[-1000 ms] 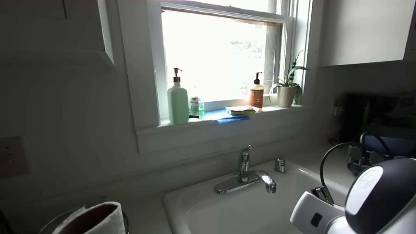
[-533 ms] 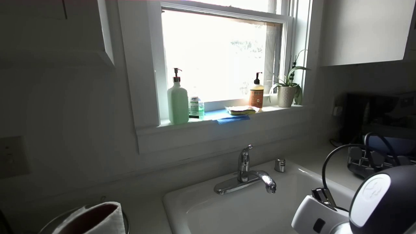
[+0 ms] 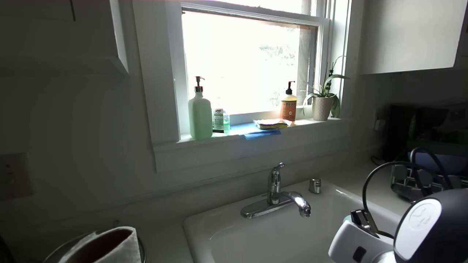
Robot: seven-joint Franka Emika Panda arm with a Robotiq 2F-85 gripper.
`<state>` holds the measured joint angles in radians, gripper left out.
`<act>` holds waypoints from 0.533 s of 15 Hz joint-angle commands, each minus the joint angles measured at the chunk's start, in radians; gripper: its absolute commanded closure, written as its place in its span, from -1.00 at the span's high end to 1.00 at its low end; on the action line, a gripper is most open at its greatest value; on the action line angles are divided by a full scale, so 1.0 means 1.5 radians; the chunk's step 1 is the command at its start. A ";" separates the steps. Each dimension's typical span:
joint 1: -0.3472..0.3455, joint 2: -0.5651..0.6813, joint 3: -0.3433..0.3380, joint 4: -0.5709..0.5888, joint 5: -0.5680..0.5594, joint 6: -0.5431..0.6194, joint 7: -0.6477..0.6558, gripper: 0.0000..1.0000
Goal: Move the faucet head to the left, pick up the cup on the right and pour its contents into the cup in the sink
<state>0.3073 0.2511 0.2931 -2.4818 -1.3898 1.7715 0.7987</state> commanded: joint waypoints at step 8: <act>0.012 0.016 0.012 0.005 -0.017 -0.051 0.006 -0.98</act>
<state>0.3093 0.2581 0.3037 -2.4818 -1.3909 1.7393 0.7987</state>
